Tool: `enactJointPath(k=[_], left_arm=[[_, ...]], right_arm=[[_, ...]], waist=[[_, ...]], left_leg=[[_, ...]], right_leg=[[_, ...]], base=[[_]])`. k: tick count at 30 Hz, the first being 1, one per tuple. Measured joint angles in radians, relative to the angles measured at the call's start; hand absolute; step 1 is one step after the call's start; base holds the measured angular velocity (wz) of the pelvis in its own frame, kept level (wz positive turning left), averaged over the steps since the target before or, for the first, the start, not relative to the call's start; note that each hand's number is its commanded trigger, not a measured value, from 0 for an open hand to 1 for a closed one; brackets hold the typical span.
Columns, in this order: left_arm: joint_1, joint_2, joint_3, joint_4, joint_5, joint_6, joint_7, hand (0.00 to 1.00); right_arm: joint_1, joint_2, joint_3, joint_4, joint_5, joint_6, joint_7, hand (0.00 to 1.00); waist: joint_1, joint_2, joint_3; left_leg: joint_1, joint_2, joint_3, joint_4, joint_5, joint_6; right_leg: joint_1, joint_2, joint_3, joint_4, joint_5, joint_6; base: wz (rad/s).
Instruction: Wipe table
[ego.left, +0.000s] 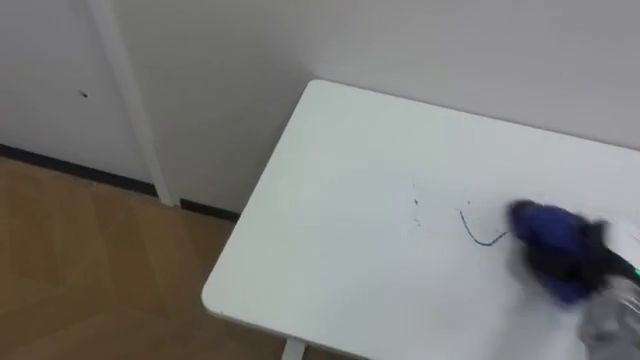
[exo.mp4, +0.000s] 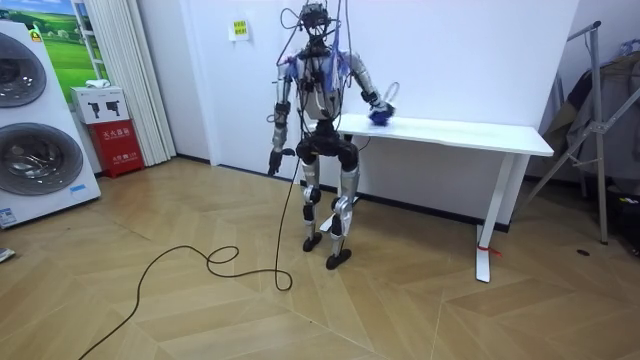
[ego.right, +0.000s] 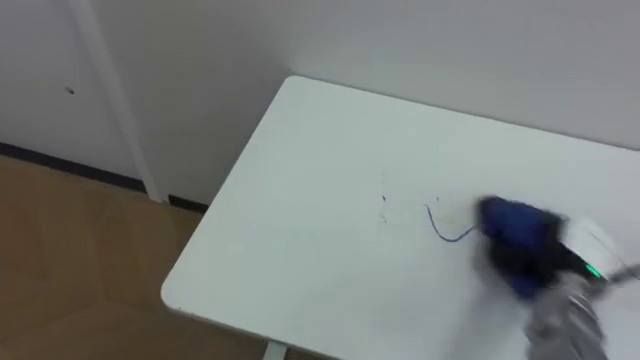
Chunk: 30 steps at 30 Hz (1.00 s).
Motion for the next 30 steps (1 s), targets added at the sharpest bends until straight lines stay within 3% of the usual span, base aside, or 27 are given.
enactJointPath(k=[2,6,9,10,11,13,15,17,19,21,25,28,30], left_arm=[[0.007,0.000,-0.003,-0.005,0.001,0.004,-0.001,0.00],[0.055,0.000,-0.002,-0.006,-0.001,0.018,-0.002,0.00],[0.074,-0.001,0.005,-0.007,-0.002,0.017,-0.002,0.00],[0.078,-0.001,0.005,-0.012,-0.001,0.016,-0.002,0.00],[0.083,-0.002,0.006,-0.018,0.000,0.007,-0.002,0.00],[0.081,-0.002,0.010,-0.020,-0.002,0.001,-0.001,0.00],[0.077,-0.006,0.025,-0.019,-0.001,-0.003,0.000,0.00],[0.075,-0.013,0.061,-0.018,0.000,-0.014,0.002,0.00],[0.072,-0.017,0.082,-0.021,0.001,-0.014,0.004,0.00],[0.067,-0.018,0.118,-0.028,0.013,-0.012,0.006,0.00],[0.062,-0.016,0.133,-0.030,0.010,-0.006,0.008,0.00],[0.058,-0.017,0.104,-0.026,0.003,0.015,0.009,0.00],[0.038,-0.018,0.056,-0.004,-0.001,0.034,0.009,0.00]], right_arm=[[-0.037,0.007,0.029,-0.001,-0.010,-0.006,0.016,1.00],[0.016,0.005,0.026,0.022,-0.010,-0.011,0.016,1.00],[0.108,0.005,0.000,-0.003,0.065,-0.083,-0.064,1.00],[0.123,0.006,-0.007,-0.002,0.079,-0.091,-0.073,1.00],[0.155,0.006,-0.024,0.001,0.094,-0.105,-0.091,1.00],[0.194,0.009,-0.059,0.023,0.124,-0.131,-0.112,1.00],[0.263,0.009,-0.123,0.047,0.162,-0.171,-0.167,1.00],[0.320,0.009,-0.185,0.054,0.167,-0.187,-0.198,1.00],[0.351,0.006,-0.251,0.090,0.195,-0.197,-0.228,1.00],[0.356,-0.013,-0.346,0.172,0.215,-0.196,-0.244,1.00],[0.377,-0.041,-0.412,0.221,0.279,-0.164,-0.256,1.00],[0.360,-0.035,-0.392,0.179,0.311,-0.094,-0.254,1.00],[0.319,-0.004,-0.342,0.091,0.309,-0.009,-0.234,1.00]], waist=[[0.038,-0.001,-0.0017],[0.042,-0.006,-0.0059],[-0.002,0.001,-0.0091],[-0.010,0.010,-0.0100],[-0.021,0.010,-0.0179],[-0.041,0.012,-0.0212],[-0.070,0.009,-0.0297],[-0.088,0.006,-0.0367],[-0.112,0.007,-0.0382],[-0.131,0.008,-0.0388],[-0.147,0.011,-0.0398],[-0.122,0.020,-0.0405],[-0.083,0.028,-0.0318]], left_leg=[[0.004,-0.006,-0.009,-0.017,0.009,0.001],[0.002,-0.032,-0.048,-0.021,0.007,0.005],[0.017,-0.050,-0.048,-0.028,0.001,0.013],[0.020,-0.050,-0.045,-0.028,-0.001,0.017],[0.032,-0.052,-0.040,-0.029,-0.005,0.024],[0.050,-0.054,-0.028,-0.029,-0.014,0.032],[0.059,-0.059,-0.027,-0.029,-0.021,0.038],[0.060,-0.063,-0.025,-0.026,-0.024,0.042],[0.057,-0.065,-0.032,-0.005,-0.035,0.048],[0.048,-0.067,-0.036,0.028,-0.055,0.047],[0.040,-0.068,-0.040,0.051,-0.058,0.051],[0.043,-0.063,-0.038,0.051,-0.057,0.051],[0.045,-0.054,-0.028,0.044,-0.049,0.040]], right_leg=[[0.006,-0.002,-0.014,-0.015,0.005,-0.009],[0.029,-0.018,-0.060,-0.018,-0.010,0.006],[0.059,-0.025,-0.078,-0.027,-0.014,0.014],[0.065,-0.031,-0.078,-0.027,-0.014,0.015],[0.078,-0.031,-0.076,-0.027,-0.015,0.019],[0.098,-0.032,-0.076,-0.028,-0.016,0.021],[0.107,-0.035,-0.071,-0.028,-0.015,0.029],[0.113,-0.040,-0.063,-0.028,-0.015,0.037],[0.120,-0.040,-0.063,-0.026,-0.014,0.041],[0.126,-0.039,-0.068,-0.025,-0.014,0.048],[0.125,-0.038,-0.057,-0.020,-0.012,0.053],[0.109,-0.034,-0.024,-0.010,-0.013,0.048],[0.082,-0.018,0.032,-0.010,-0.014,0.046]], base=[[0.31],[0.42],[0.26],[0.30],[0.13],[0.04],[0.00],[-0.02],[0.02],[-0.03],[-0.03],[-0.38],[-0.72]])
